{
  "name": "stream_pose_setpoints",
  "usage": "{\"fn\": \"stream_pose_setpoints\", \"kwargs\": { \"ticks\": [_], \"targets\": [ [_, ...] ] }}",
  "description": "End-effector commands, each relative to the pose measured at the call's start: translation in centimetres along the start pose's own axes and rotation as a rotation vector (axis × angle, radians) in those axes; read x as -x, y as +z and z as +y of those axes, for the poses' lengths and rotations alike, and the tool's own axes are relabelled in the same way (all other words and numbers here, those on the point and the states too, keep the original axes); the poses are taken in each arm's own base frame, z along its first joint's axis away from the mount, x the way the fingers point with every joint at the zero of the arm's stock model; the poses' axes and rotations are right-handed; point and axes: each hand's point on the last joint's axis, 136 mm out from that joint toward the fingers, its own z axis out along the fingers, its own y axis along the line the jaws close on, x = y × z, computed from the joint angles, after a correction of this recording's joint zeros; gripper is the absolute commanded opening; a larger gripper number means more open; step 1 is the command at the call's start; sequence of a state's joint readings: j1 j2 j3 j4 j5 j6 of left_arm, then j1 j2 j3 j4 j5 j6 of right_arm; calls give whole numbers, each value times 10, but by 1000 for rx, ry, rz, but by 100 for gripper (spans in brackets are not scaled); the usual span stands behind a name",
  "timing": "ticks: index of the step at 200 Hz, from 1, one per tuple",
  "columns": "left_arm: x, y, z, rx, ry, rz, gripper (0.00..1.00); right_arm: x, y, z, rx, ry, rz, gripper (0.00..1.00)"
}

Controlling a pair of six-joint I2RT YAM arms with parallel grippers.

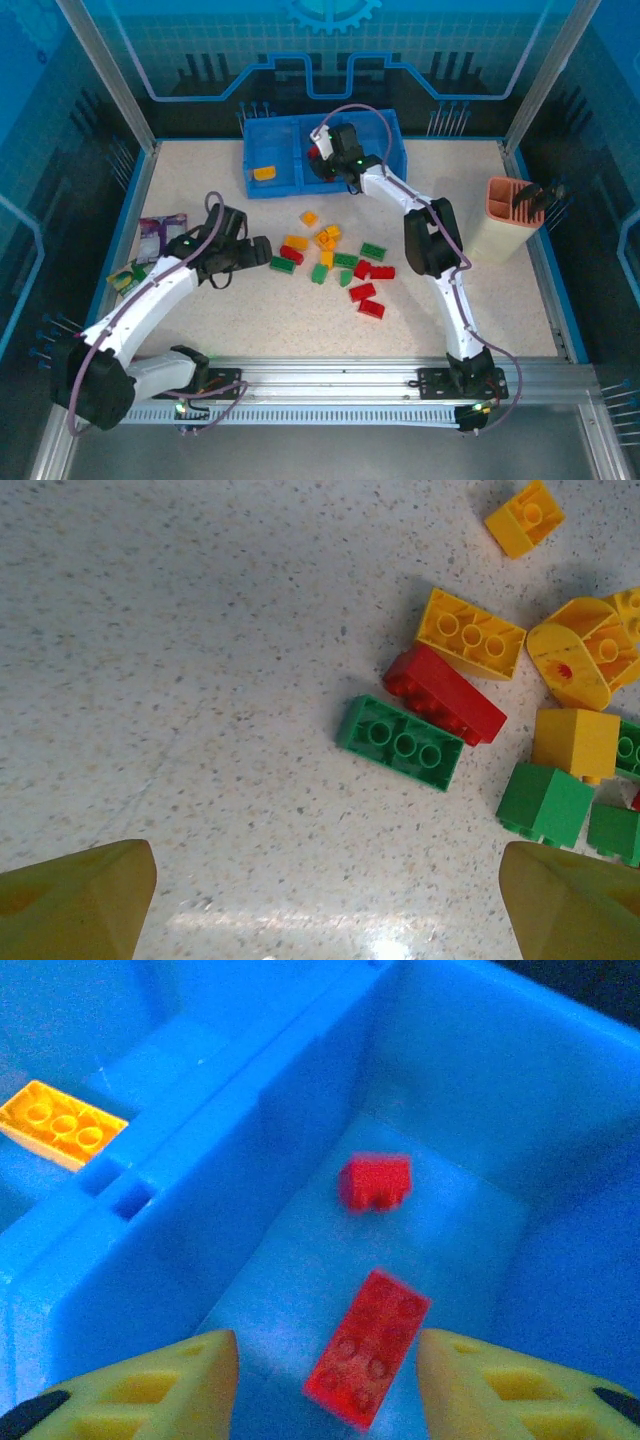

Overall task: Sort the legos into containers by color
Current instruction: Place the lego in the container, then pick up the lego from the center of the table.

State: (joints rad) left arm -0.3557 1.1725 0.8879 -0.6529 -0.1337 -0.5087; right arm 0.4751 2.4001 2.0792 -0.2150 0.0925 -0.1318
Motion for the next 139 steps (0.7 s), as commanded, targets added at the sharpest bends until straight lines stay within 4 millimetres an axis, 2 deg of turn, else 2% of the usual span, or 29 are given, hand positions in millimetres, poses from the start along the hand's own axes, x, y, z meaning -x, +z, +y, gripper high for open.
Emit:
{"fn": "stream_pose_setpoints", "kwargs": {
  "ticks": [1, 12, 34, 49, 77, 100, 139],
  "targets": [
    [17, 14, -15, -27, -39, -50, 88, 39, -42, 17, 40, -21, -82, 50],
    [22, 20, -20, -29, -38, -50, 87, 41, -58, 19, 42, -21, -79, 49],
    [28, 31, -31, -37, -29, -45, 87, 25, -89, 21, 36, -6, -29, 48],
    [31, 35, -35, -43, -20, -44, 87, -2, -109, 18, 6, 29, 48, 48],
    [39, 42, -41, -41, 3, -49, 87, -73, -150, 9, -88, 181, 255, 46],
    [47, 49, -50, -57, 23, -53, 86, -123, -177, 16, -103, 298, 359, 45],
    [62, 66, -72, -77, 72, -61, 85, -171, -200, 26, -104, 344, 441, 50]
  ]
}}
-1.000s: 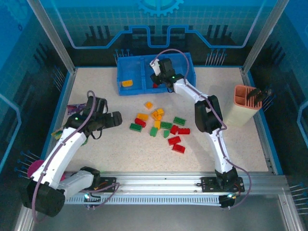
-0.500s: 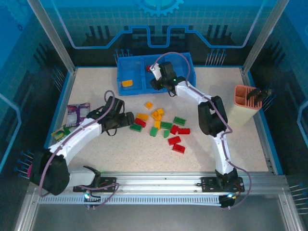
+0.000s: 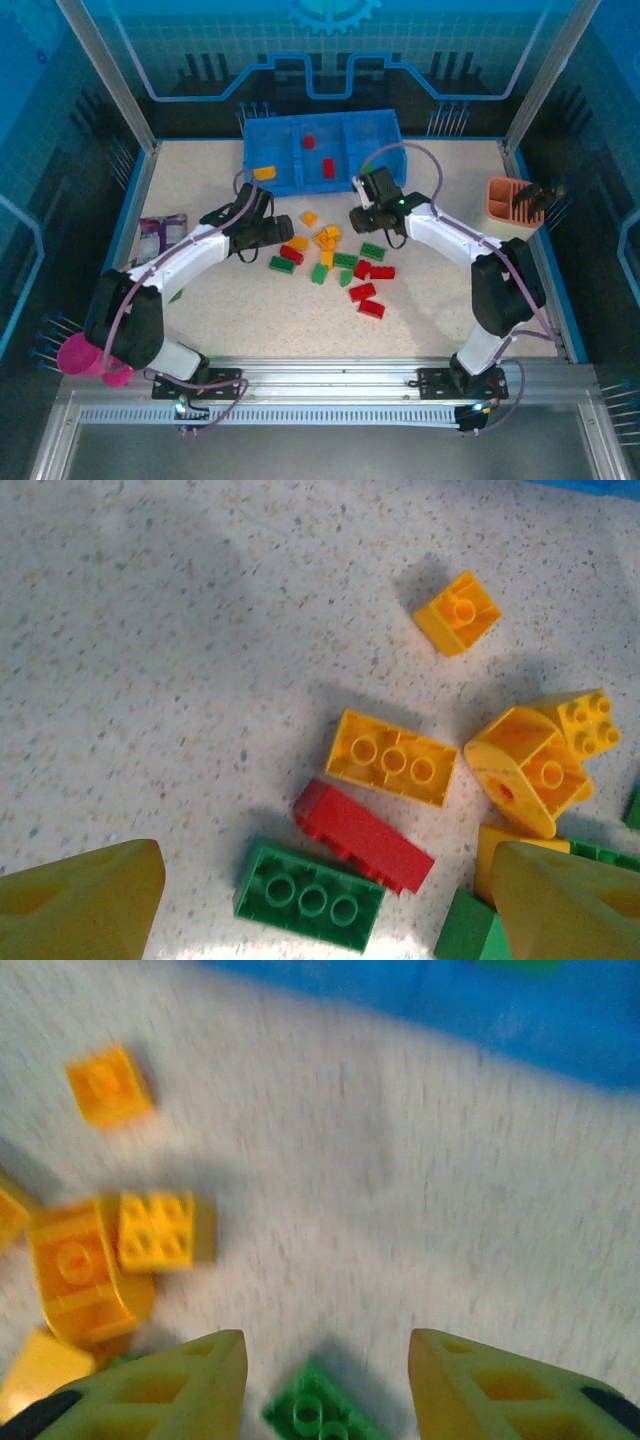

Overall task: Sort the legos into containers by color
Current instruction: Pick up the lego from the center of the table.

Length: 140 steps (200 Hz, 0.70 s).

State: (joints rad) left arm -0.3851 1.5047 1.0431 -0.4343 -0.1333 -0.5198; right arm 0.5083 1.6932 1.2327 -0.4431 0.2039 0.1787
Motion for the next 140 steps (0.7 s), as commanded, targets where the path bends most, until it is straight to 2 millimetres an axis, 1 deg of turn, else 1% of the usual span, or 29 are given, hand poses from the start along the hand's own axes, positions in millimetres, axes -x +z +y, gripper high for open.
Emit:
{"fn": "stream_pose_setpoints", "kwargs": {
  "ticks": [1, 28, 51, 62, 74, 85, 112, 125, 140],
  "targets": [
    [17, 7, -23, -39, 62, -35, 85, -32, -6, -8, -28, 83, 72, 50],
    [32, 25, -31, 8, 136, -40, 83, -62, -12, -11, -37, 98, 126, 54],
    [40, 39, -30, 77, 204, -35, 82, -84, -21, -17, -57, 117, 174, 60],
    [43, 44, -29, 105, 242, -35, 82, -92, -23, -14, -39, 134, 190, 62],
    [44, 48, -27, 132, 294, -26, 82, -101, -26, -10, -14, 156, 205, 65],
    [43, 52, -30, 123, 360, -7, 83, -109, -28, -7, 4, 180, 219, 68],
    [43, 58, -33, 123, 550, 31, 83, -128, -32, -7, 1, 260, 254, 73],
    [44, 59, -35, 114, 630, 33, 83, -137, -35, -10, -19, 328, 272, 73],
    [45, 59, -38, 97, 706, 24, 83, -142, -38, -9, -28, 434, 285, 72]
  ]
}}
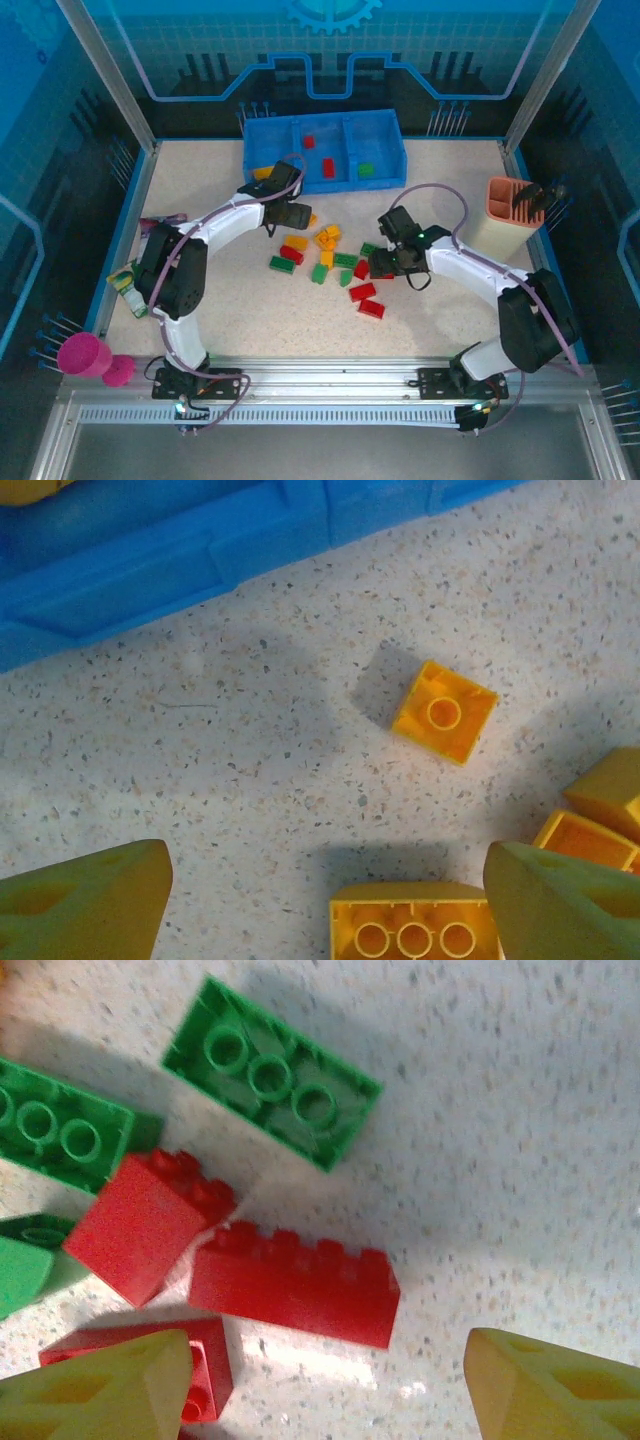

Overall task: Sort the legos into containers by color
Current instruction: Pick up the lego from the center of the table.

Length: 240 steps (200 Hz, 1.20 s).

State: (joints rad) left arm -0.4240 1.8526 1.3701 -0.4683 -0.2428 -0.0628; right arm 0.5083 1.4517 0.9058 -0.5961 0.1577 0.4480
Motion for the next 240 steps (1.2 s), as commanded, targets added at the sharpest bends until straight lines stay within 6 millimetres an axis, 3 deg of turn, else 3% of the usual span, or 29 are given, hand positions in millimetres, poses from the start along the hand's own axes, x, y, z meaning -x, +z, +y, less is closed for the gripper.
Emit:
{"fn": "stream_pose_setpoints", "kwargs": {
  "ticks": [1, 17, 51, 97, 143, 240],
  "targets": [
    [5, -2, -3, -3, 213, -4, 83, -16, -6, -4, 3, 192, 43, 72],
    [8, -2, -2, 0, 250, -18, 83, -26, -4, -1, 29, 301, 63, 69],
    [15, 1, -4, 1, 263, -20, 83, -22, -18, 0, 104, 585, -26, 70],
    [21, 5, 3, 45, 322, -35, 83, 1, -26, 0, 220, 839, -149, 71],
    [24, 6, 9, 57, 330, -44, 83, 10, -9, 5, 231, 911, -81, 67],
    [22, 5, 33, 81, 302, -52, 83, -3, 18, 3, 144, 969, 20, 64]
  ]
}}
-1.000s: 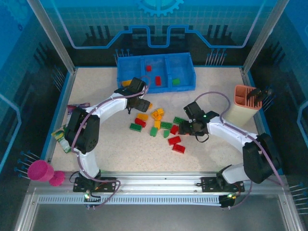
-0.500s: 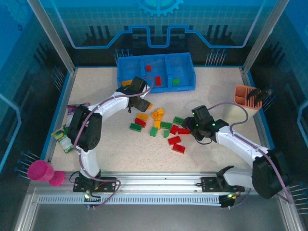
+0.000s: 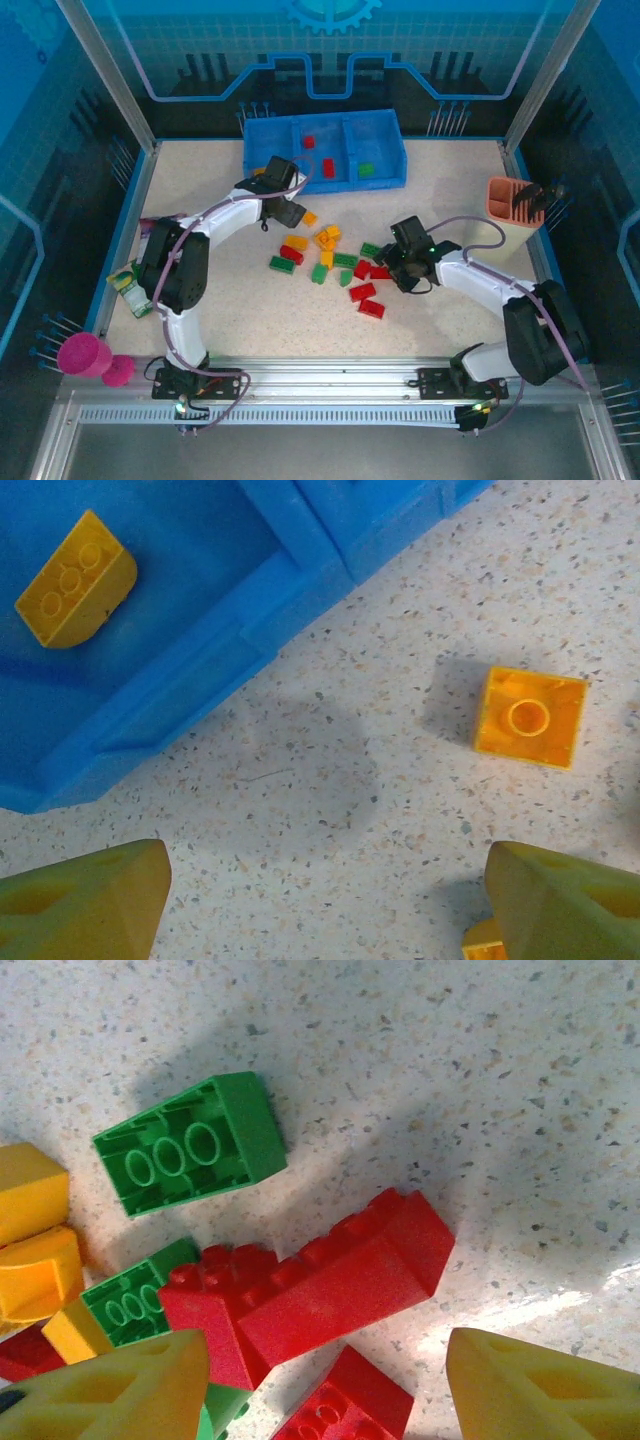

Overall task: Sort the legos into containers by color
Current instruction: Pick up the lego from the center of the table.

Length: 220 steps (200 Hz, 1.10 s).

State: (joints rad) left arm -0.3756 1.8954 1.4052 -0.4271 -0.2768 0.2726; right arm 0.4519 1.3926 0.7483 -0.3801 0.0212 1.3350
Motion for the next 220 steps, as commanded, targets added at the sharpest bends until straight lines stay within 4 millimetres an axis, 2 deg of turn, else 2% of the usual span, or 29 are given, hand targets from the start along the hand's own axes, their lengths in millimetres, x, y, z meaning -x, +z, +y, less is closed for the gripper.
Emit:
{"fn": "stream_pose_setpoints", "kwargs": {
  "ticks": [1, 22, 104, 135, 152, 176, 192, 197, 210, 220],
  "targets": [
    [4, -6, 9, 24, 12, -25, 83, 3, 5, -1, -31, 34, 1, 63],
    [5, -8, 10, 24, 7, -29, 83, 2, 15, -7, -59, 39, 8, 62],
    [2, -13, 10, 20, 2, -22, 83, 7, 42, -12, -90, 14, 7, 58],
    [4, -17, 13, 28, 3, -25, 83, 8, 52, -16, -101, 6, 18, 49],
    [6, -20, 14, 31, -1, -30, 83, 8, 54, -16, -120, -24, 34, 40],
    [6, -23, 11, 8, -27, -25, 83, 8, 59, -16, -150, -103, 58, 30],
    [-1, -25, 10, -5, -79, 31, 83, 8, 59, -16, -180, -205, 85, 23],
    [-4, -26, 11, 2, -112, 60, 83, 11, 57, -3, -159, -250, 81, 21],
    [-12, -29, 15, 20, -237, 135, 82, 16, 48, 6, -150, -369, 72, 19],
    [-16, -32, 9, -19, -325, 158, 81, 22, 37, 16, -136, -463, 44, 18]
  ]
}}
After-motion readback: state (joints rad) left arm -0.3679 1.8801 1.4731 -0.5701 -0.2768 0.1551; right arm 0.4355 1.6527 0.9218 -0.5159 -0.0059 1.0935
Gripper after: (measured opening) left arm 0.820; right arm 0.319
